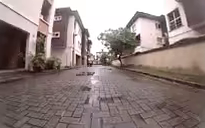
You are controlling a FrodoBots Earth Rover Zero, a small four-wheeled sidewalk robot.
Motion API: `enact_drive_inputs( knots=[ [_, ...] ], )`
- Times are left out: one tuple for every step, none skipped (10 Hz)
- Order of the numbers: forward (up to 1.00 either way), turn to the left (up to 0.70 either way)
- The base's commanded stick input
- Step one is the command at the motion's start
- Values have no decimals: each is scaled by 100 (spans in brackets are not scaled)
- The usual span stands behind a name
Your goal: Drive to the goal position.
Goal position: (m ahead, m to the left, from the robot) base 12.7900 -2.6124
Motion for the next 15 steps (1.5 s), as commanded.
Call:
enact_drive_inputs(
  knots=[
    [50, 0],
    [50, 0],
    [50, 0],
    [50, 0],
    [50, 0],
    [50, 0],
    [50, 0],
    [50, 0],
    [50, 0],
    [50, 0],
    [50, 0],
    [50, 0],
    [50, 0],
    [50, 0],
    [50, 0]
  ],
)
